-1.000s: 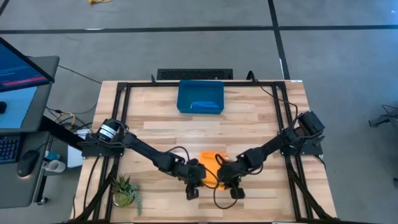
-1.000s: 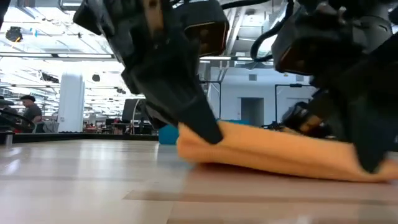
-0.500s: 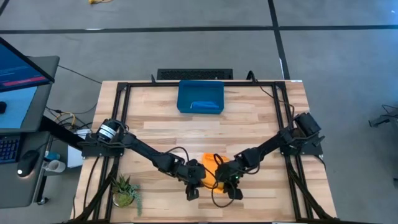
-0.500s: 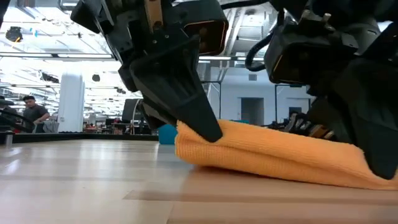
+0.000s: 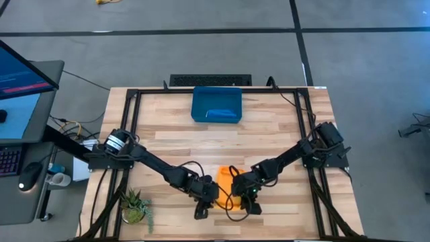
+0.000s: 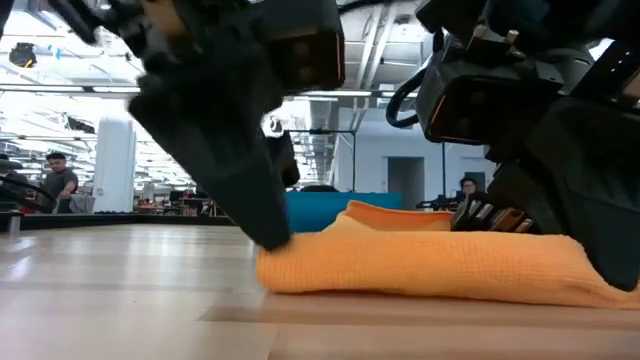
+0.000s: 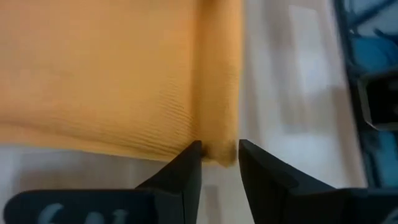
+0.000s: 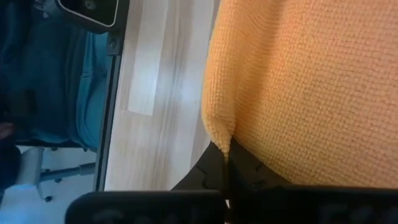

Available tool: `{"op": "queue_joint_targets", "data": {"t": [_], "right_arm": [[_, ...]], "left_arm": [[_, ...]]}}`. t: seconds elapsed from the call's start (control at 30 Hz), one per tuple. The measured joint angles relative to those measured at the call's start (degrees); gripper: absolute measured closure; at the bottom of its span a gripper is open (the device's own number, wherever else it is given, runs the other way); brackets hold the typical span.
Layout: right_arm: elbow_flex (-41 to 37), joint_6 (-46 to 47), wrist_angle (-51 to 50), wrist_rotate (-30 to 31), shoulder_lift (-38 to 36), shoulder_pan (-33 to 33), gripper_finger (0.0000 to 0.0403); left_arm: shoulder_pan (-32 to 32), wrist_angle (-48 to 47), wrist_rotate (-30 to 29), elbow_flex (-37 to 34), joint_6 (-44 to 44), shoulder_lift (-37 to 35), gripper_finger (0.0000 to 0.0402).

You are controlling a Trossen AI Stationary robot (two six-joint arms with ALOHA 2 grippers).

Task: Roll microfiber towels into tight, uniform cylinder then place into a basket
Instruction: Roll the orange microfiber towel

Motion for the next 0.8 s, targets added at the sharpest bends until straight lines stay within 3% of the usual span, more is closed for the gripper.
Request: {"op": "queue_joint_targets", "data": {"t": [0.17,0.43,0.8], "right_arm": [[0.0,-1.3,0.0,0.2,0.0,0.1,0.0391],[0.0,-1.2,0.1,0.5,0.0,0.1,0.0390],[0.0,-1.2,0.6,0.8,0.0,0.1,0.0388]], "left_arm": [[-1.2,-0.5,0.3,0.0,1.9,-2.0,0.0309],[-5.6,1.8,-6.2,0.0,5.8,-5.7,0.0330],[-3.9,9.7,-4.2,0.1,12.5,0.2,0.0340]]}}
